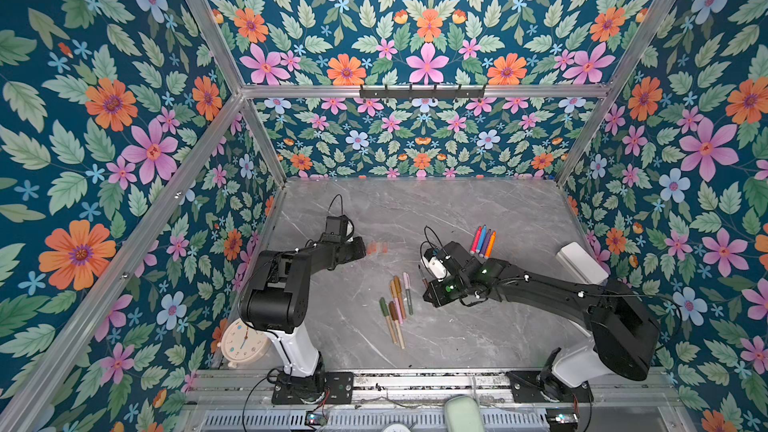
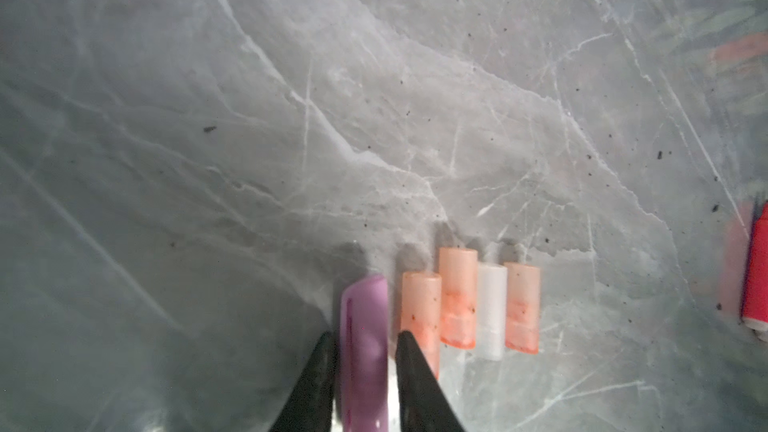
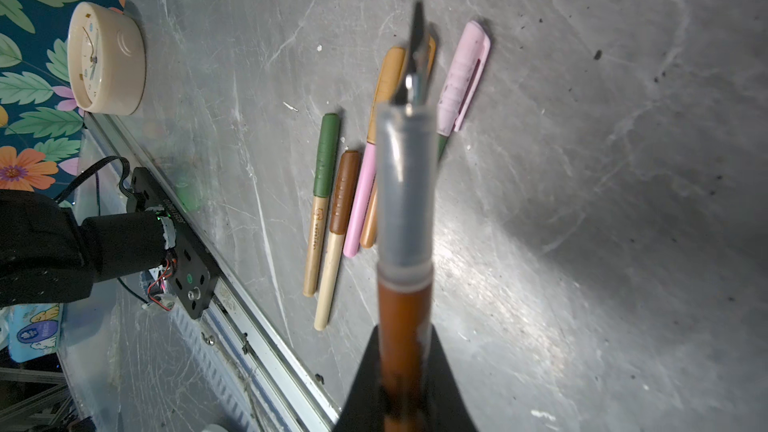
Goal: Open the pen caps
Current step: 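Lower the left gripper and release the pink cap beside the other caps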
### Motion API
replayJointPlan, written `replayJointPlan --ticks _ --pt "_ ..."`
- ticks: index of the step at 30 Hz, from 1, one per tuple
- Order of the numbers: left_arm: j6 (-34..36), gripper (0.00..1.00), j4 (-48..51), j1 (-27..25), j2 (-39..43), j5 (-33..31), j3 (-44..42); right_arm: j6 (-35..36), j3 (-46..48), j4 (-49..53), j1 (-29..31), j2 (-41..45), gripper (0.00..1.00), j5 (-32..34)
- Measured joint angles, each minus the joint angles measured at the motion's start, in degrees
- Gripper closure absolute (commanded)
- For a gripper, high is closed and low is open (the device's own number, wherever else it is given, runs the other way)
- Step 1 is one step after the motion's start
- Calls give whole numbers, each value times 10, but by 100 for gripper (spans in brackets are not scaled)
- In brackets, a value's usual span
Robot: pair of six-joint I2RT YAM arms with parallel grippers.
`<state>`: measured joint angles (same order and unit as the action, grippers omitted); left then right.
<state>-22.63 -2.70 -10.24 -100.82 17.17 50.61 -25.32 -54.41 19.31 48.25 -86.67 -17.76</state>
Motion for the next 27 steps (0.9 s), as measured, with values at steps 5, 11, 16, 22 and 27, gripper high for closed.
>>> replayJointPlan --ticks 5,11,16,22,27 --pt "-11 64 -4 0 1 15 -1 3 -2 4 0 1 100 4" --pt "-16 64 -7 0 13 22 -6 8 -9 6 0 1 100 14" --pt "-28 64 -27 0 50 28 -31 13 -6 26 -32 13 100 28" --pt "-60 65 -126 -2 130 70 -136 5 3 59 -186 12 100 47" --pt "-63 65 -203 -4 210 73 -219 -18 7 73 -330 -12 100 72"
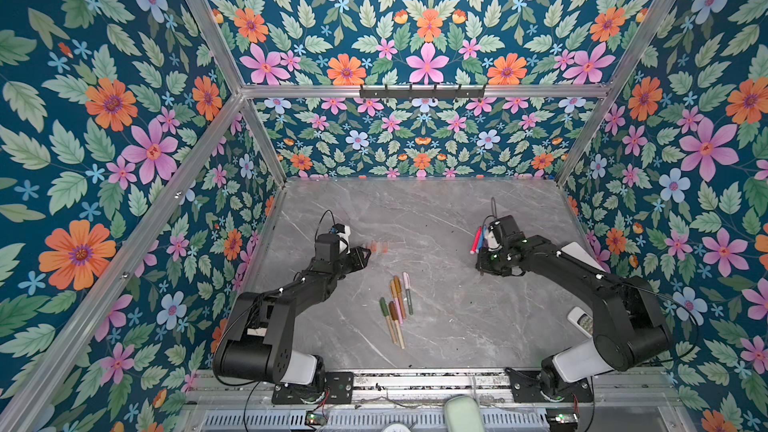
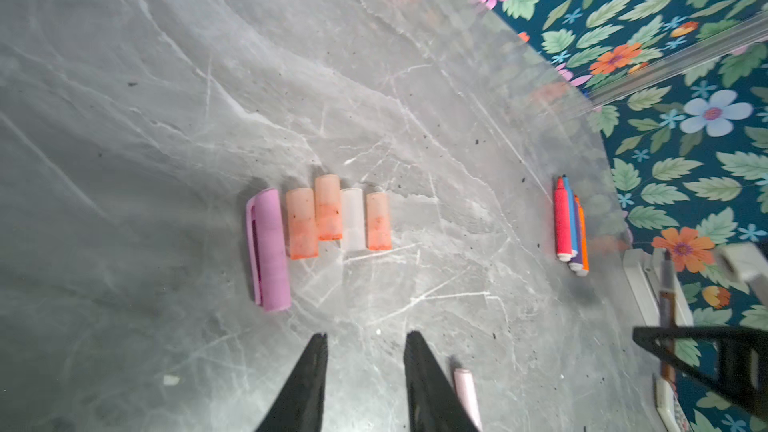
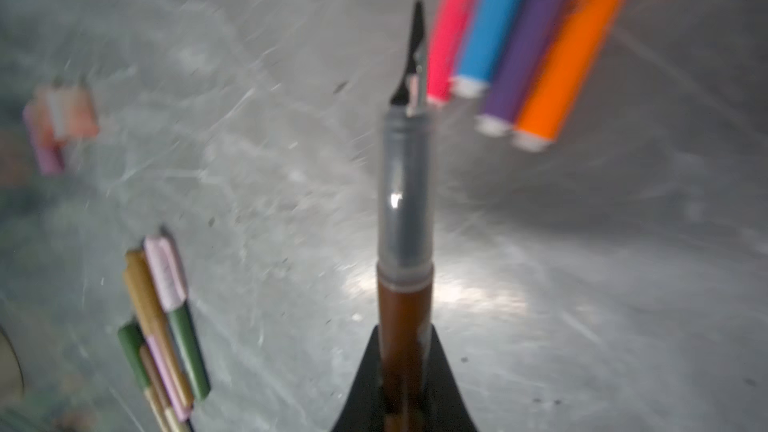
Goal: Open the pen caps
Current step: 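Lower the left gripper and release the pink cap beside the other caps, then carry the uncapped brown pen beside the orange highlighter and release it with the right gripper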
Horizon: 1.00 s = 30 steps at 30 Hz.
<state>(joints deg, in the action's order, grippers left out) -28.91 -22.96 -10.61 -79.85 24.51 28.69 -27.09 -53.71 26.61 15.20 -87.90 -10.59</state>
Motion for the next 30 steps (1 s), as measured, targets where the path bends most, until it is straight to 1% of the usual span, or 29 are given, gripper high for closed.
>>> replayJointPlan --ticks 3,8,11,14,15,16,19,20,23,30 --pt "9 65 -35 -1 37 -8 -32 -4 -16 10 -24 -30 100 18" --pt "19 65 -90 -6 79 -16 -86 3 -75 24 -27 -101 100 67" --pt "19 65 -107 -6 82 -21 -90 7 -111 41 -29 -136 100 102" --pt "19 66 -115 -7 85 -19 -89 16 -138 49 -34 -161 100 120" --pt "19 66 -117 -7 86 -17 -89 17 -142 50 -37 -166 96 123" --pt "19 66 -118 -7 88 -17 -89 17 -144 51 -39 -169 88 123" --pt "18 66 -119 -8 93 -14 -89 18 -145 50 -44 -169 58 122" --pt "18 66 -120 -8 94 -13 -89 17 -146 49 -44 -169 51 117" --pt "18 66 -120 -9 96 -10 -89 21 -146 48 -44 -167 42 100" --pt "18 66 -121 -10 97 -7 -89 21 -133 30 -53 -153 41 59"
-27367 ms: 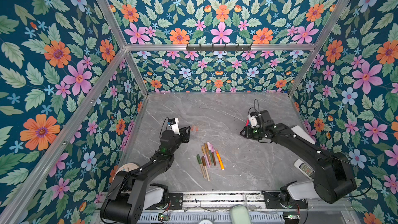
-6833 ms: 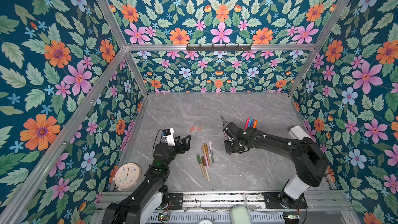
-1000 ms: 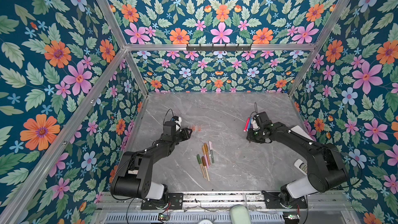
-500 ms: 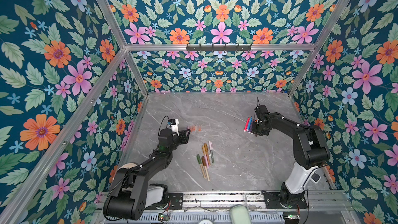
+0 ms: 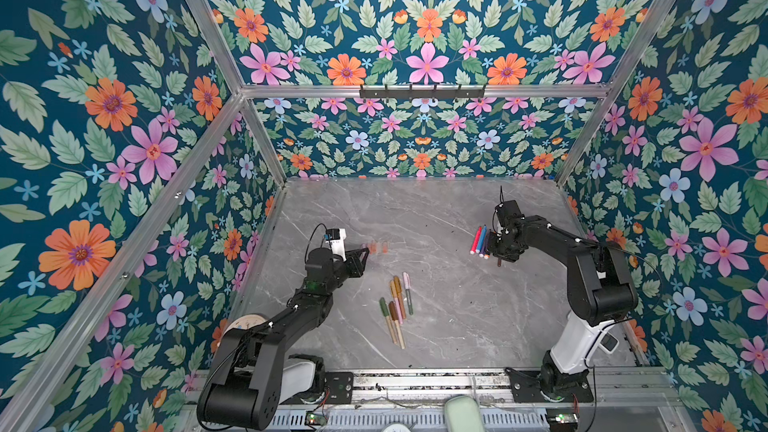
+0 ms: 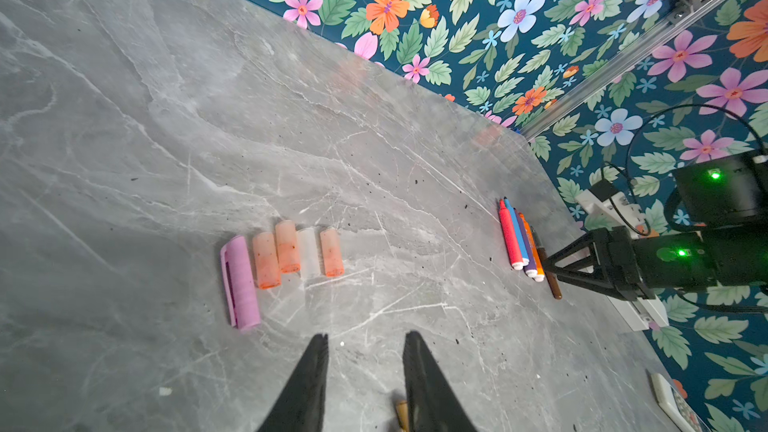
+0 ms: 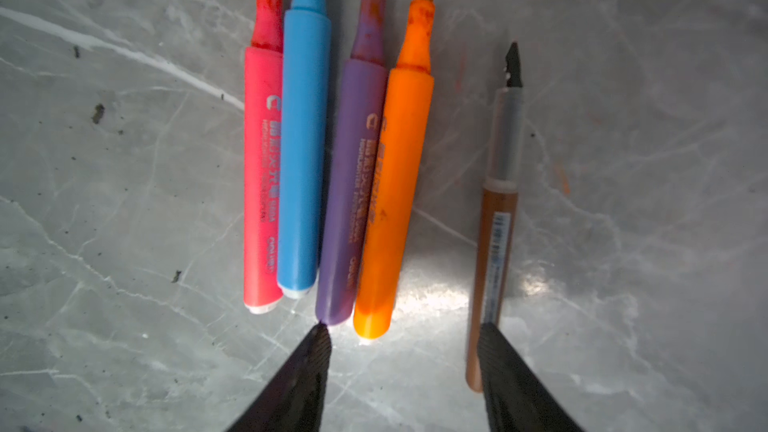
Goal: Open the pen caps
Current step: 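Carry the uncapped brown pen beside the orange highlighter and release it with the right gripper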
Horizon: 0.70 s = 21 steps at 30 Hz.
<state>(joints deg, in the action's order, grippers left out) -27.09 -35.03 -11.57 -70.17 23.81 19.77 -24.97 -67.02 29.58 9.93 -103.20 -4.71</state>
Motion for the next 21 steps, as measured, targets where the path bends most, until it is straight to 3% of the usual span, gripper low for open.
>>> replayJointPlan --ticks 2,7,12,21 --pt "0 66 0 0 0 0 0 0 5 -4 -4 5 40 -9" --pt "0 66 0 0 -2 0 0 -4 17 -7 -21 17 26 -10" --pt "0 66 0 0 -9 0 2 -8 35 -8 -40 20 18 -6" --pt "0 66 -1 0 -18 2 5 -9 48 -61 -47 7 16 -76"
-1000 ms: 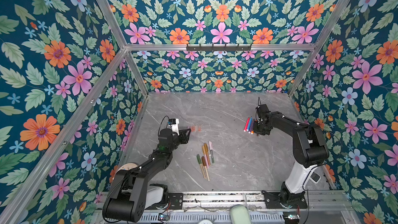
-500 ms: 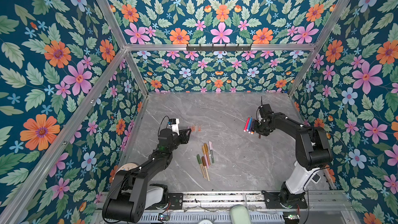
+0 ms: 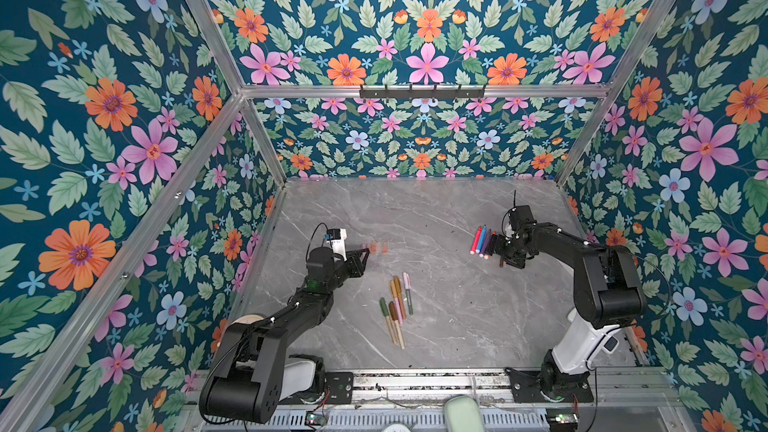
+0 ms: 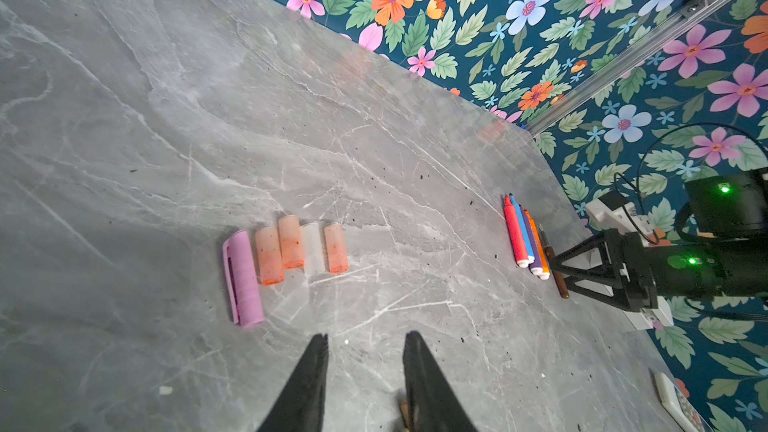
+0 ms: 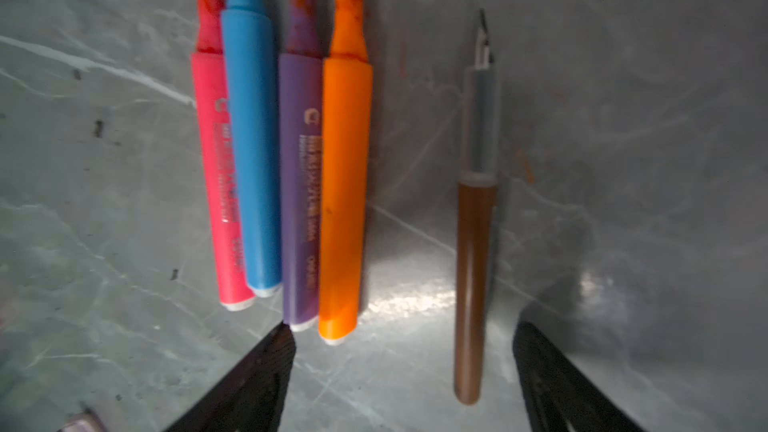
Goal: Open the pen caps
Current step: 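Carry the uncapped brown pen beside the orange highlighter and release it with the right gripper, then move the right gripper back over the pastel pen cluster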
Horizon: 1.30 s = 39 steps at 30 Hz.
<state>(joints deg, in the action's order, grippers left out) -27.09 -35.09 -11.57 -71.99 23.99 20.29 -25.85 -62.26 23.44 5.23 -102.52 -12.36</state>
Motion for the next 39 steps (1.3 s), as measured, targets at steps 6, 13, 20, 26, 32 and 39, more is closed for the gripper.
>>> replayJointPlan --ticks 6,13,20,26,32,39 --pt "0 66 0 0 -1 0 0 -2 -12 -27 1 -13 16 -35" --pt "0 66 0 0 -2 0 1 -2 -19 -20 1 -16 16 -41" --pt "0 65 0 0 -5 1 1 -2 -17 -6 1 -3 20 -41" --pt "-2 66 0 0 -5 1 1 -2 2 9 25 53 28 -36" --pt "-2 66 0 0 -5 0 1 22 -15 61 205 67 31 9" --pt "-2 66 0 0 -7 0 1 9 -71 99 391 26 38 30"
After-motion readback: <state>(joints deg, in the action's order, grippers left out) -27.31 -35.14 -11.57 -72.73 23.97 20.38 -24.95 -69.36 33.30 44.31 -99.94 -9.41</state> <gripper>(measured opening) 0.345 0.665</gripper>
